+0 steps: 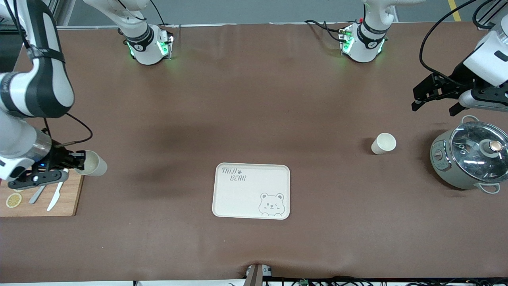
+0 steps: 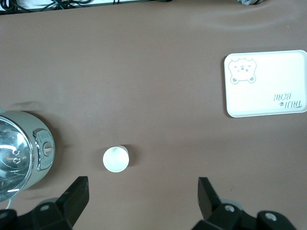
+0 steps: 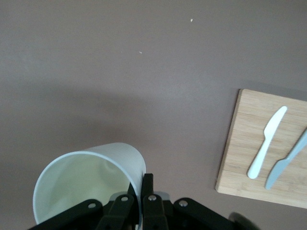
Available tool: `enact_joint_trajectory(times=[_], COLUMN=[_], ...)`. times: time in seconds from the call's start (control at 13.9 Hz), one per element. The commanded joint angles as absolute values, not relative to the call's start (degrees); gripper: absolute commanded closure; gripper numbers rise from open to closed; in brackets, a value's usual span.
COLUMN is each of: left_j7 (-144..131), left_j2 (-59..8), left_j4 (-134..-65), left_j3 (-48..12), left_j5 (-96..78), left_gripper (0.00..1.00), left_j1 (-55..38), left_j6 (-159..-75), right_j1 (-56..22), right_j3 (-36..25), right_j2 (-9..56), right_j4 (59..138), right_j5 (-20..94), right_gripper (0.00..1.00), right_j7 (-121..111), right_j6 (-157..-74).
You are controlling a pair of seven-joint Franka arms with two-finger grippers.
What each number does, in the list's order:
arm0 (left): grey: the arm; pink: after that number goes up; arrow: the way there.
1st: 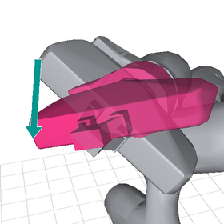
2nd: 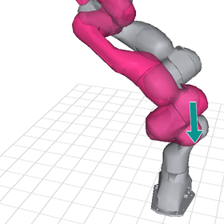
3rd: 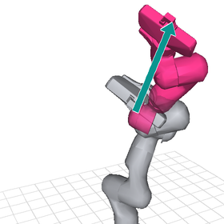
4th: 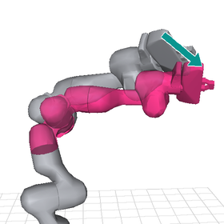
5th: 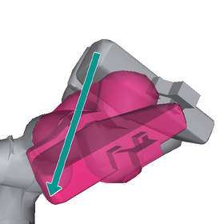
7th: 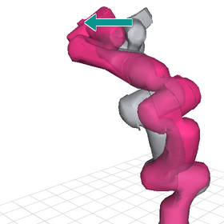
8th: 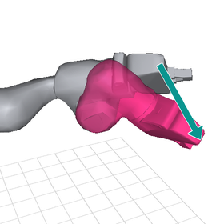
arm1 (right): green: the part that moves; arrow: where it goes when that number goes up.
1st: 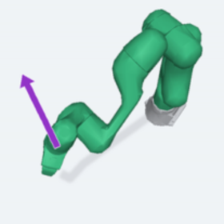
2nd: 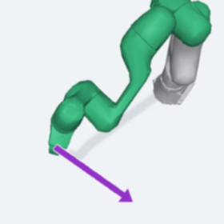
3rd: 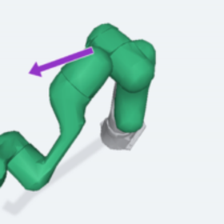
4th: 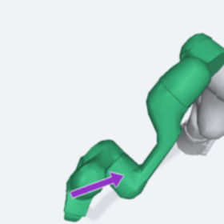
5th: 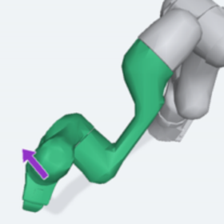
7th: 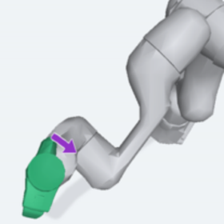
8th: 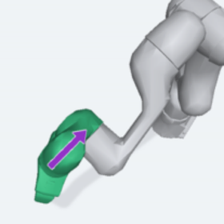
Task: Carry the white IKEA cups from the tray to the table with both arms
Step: 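Lower the cup onto the table beside the cutting board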
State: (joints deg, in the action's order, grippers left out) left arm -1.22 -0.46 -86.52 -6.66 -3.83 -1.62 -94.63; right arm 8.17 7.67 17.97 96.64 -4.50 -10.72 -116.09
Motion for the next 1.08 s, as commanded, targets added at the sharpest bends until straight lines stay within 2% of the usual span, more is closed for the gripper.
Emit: enact_joint_trajectory(times=[0.0,0.29,0.65,0.86,1.01], left_j7=[-0.27,1.05,0.88,0.88,0.97], left_j2=[-0.09,0.09,0.09,0.09,0.09], left_j4=[-86.57,-86.48,-86.48,-86.48,-86.48], left_j3=[-6.86,-6.86,-6.86,-6.86,-6.86], left_j5=[-2.55,-2.55,-2.55,-2.64,-2.64], left_gripper=[0.00,0.00,0.00,0.00,0.00], left_j1=[-1.58,-1.58,-1.67,-1.67,-1.58], left_j6=[-95.19,-95.10,-95.10,-95.10,-95.10], right_j1=[9.32,10.46,10.11,9.41,9.23], right_j3=[8.52,8.53,8.53,8.53,8.53], right_j2=[15.47,17.92,21.26,23.02,23.99], right_j4=[105.89,108.28,108.46,111.26,111.44], right_j5=[-3.52,2.36,2.55,2.55,2.55], right_gripper=[1.00,1.00,1.00,1.00,1.00], right_j7=[-8.01,-6.68,-6.77,-6.77,-6.68], right_j6=[-124.33,-129.37,-132.62,-138.93,-139.65])
